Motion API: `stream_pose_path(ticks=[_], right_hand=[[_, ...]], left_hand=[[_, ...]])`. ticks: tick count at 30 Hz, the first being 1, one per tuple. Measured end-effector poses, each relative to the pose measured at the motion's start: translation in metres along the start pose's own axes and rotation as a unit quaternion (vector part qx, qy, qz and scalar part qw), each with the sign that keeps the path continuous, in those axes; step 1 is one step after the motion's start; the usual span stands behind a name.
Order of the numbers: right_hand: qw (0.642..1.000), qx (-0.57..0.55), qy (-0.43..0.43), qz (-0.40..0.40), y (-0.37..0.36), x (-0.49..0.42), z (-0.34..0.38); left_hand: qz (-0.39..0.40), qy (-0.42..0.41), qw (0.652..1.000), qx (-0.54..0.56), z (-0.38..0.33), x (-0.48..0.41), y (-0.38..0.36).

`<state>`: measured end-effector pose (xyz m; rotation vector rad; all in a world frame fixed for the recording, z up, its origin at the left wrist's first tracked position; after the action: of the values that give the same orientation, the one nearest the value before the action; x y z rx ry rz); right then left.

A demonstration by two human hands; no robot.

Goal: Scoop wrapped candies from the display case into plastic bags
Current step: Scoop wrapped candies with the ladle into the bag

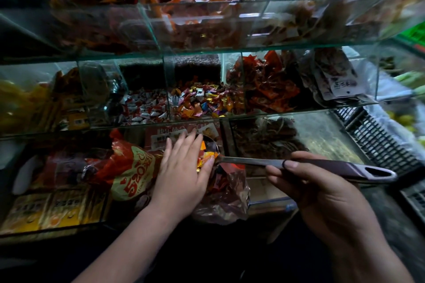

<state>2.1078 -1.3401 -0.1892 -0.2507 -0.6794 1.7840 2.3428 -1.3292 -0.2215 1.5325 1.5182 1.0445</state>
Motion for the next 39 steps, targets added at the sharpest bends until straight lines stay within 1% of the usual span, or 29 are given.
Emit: stream_pose_path(ticks=[5,8,11,13,15,18,19,20,21,22,23,24,25,26,27,28,29,31,33,35,36,37,39], right_hand=[[0.998,-0.057,0.019,-0.006,-0.003,-0.009,0.008],[0.995,-0.087,0.039,-0.006,-0.01,-0.018,0.014],[0.993,-0.102,0.054,-0.018,-0.015,-0.042,0.018],[0.992,-0.108,0.062,-0.028,-0.023,-0.07,0.015],[0.992,-0.103,0.068,-0.033,-0.04,-0.106,0.006],[0.994,-0.058,0.086,-0.031,-0.071,-0.158,-0.006],[0.994,-0.009,0.102,-0.026,-0.079,-0.171,-0.007],[0.989,0.083,0.124,-0.013,-0.086,-0.183,-0.005],[0.966,0.209,0.152,0.012,-0.095,-0.19,-0.001],[0.923,0.335,0.183,0.048,-0.108,-0.19,0.001],[0.868,0.441,0.213,0.081,-0.119,-0.187,0.0],[0.812,0.523,0.236,0.11,-0.127,-0.182,-0.004],[0.756,0.587,0.258,0.133,-0.133,-0.175,-0.009],[0.708,0.632,0.276,0.155,-0.139,-0.166,-0.013],[0.678,0.657,0.285,0.168,-0.142,-0.155,-0.015],[0.671,0.66,0.289,0.173,-0.141,-0.145,-0.014],[0.684,0.646,0.295,0.167,-0.137,-0.133,-0.009],[0.732,0.588,0.319,0.128,-0.123,-0.1,0.011],[0.807,0.492,0.311,0.1,-0.099,-0.067,0.024],[0.879,0.385,0.264,0.094,-0.072,-0.04,0.028],[0.905,0.34,0.234,0.1,-0.061,-0.03,0.028],[0.923,0.31,0.2,0.109,-0.053,-0.024,0.028],[0.944,0.271,0.135,0.132,-0.044,-0.014,0.026]], left_hand=[[-0.059,-0.034,0.997,0.035,-0.008,-0.024,0.03],[-0.108,-0.037,0.987,0.109,-0.003,-0.034,0.05],[-0.152,-0.026,0.969,0.193,0.009,-0.034,0.061],[-0.147,-0.007,0.962,0.229,0.02,-0.033,0.056],[-0.123,0.019,0.96,0.249,0.032,-0.031,0.045],[-0.104,0.05,0.96,0.256,0.045,-0.026,0.033],[-0.1,0.056,0.96,0.254,0.048,-0.025,0.03],[-0.096,0.061,0.961,0.251,0.051,-0.025,0.029],[-0.09,0.066,0.962,0.248,0.053,-0.025,0.028],[-0.085,0.07,0.963,0.246,0.055,-0.026,0.028],[-0.083,0.073,0.963,0.245,0.056,-0.026,0.029],[-0.085,0.075,0.963,0.243,0.057,-0.026,0.031],[-0.09,0.075,0.963,0.242,0.057,-0.027,0.034],[-0.094,0.075,0.963,0.242,0.056,-0.027,0.036],[-0.096,0.073,0.963,0.241,0.054,-0.027,0.039],[-0.095,0.069,0.964,0.239,0.052,-0.027,0.04],[-0.094,0.065,0.965,0.237,0.049,-0.025,0.042],[-0.082,0.057,0.971,0.219,0.046,-0.019,0.043],[-0.057,0.055,0.978,0.192,0.046,-0.008,0.039],[-0.029,0.061,0.982,0.176,0.049,0.007,0.028],[-0.017,0.066,0.983,0.169,0.05,0.014,0.022],[-0.004,0.072,0.984,0.165,0.05,0.02,0.014],[0.024,0.088,0.981,0.169,0.052,0.027,-0.003]])
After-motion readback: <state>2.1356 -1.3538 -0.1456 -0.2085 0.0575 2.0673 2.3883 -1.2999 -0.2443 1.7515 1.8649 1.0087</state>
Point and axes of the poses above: each hand's wrist, its own x-axis away from the middle knuckle, its own y-axis out of the back of the hand, z = x × y, the point moved 10 cm from there along -x, towards the middle knuckle, and after that the axes turned 15 degrees about z, right-handed, at the moved point
